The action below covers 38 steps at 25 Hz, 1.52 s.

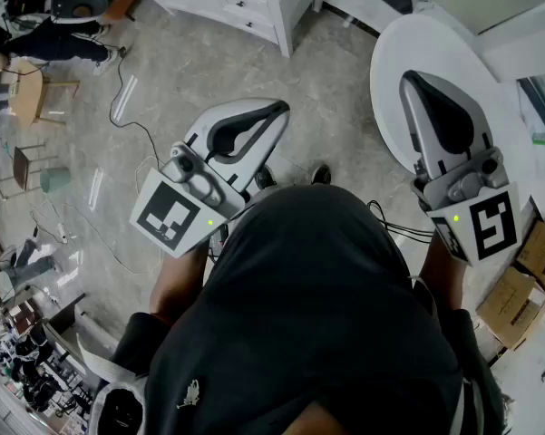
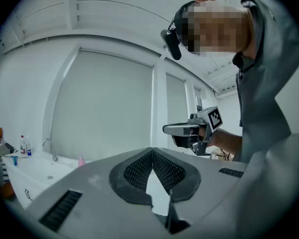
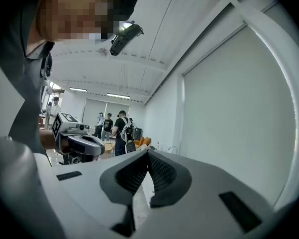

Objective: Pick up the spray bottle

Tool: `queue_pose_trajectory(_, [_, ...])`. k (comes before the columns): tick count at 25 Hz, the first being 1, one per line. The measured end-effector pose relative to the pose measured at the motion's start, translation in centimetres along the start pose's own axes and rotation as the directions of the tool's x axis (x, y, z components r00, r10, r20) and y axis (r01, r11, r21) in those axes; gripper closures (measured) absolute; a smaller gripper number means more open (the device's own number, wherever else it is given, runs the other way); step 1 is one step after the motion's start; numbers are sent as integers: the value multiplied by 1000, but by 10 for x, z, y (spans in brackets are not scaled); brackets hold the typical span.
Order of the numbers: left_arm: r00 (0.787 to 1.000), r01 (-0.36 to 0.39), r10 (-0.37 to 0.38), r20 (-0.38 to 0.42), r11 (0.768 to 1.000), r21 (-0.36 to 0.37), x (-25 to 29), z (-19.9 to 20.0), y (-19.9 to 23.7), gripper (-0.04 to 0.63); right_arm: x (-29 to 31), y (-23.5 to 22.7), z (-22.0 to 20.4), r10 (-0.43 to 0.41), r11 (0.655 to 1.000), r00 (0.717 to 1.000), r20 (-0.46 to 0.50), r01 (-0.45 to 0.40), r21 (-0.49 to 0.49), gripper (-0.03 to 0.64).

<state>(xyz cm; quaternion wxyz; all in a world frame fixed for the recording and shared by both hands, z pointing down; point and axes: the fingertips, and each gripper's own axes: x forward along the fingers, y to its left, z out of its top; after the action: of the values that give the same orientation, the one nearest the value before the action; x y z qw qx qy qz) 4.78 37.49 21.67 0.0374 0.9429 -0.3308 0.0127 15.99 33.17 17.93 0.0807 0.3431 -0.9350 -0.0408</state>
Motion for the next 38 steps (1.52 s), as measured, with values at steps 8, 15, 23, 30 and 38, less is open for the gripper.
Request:
queue_pose_trajectory(8, [999,5,-5,-33,1000,3,34,-8,-25,589,-21,-26,-15,14,1000,1000,2,-14,15,609])
queue_pose_trajectory(15, [999,-19,16,-46,998,-63,59,-14,-29,589,-31,-42,-15,29,995,996,86,-37,88,608])
queue_pose_trajectory(23, [1000,-19,19,-12,999,-51,41,-11,-8,589,-6,-39,-28,-31,997,1000,1,31,65,607])
queue_pose_trajectory(30, [999,39,-39,-3,998,-40,19,-11,2,589,4,-22,-16,-87,995,996,-21,88,47,607])
queue_pose_trajectory(38, [997,79,-80,-23,996,-52,-24,-13,64,589,74,9,-3,-127,989,992,-26,129,68,607])
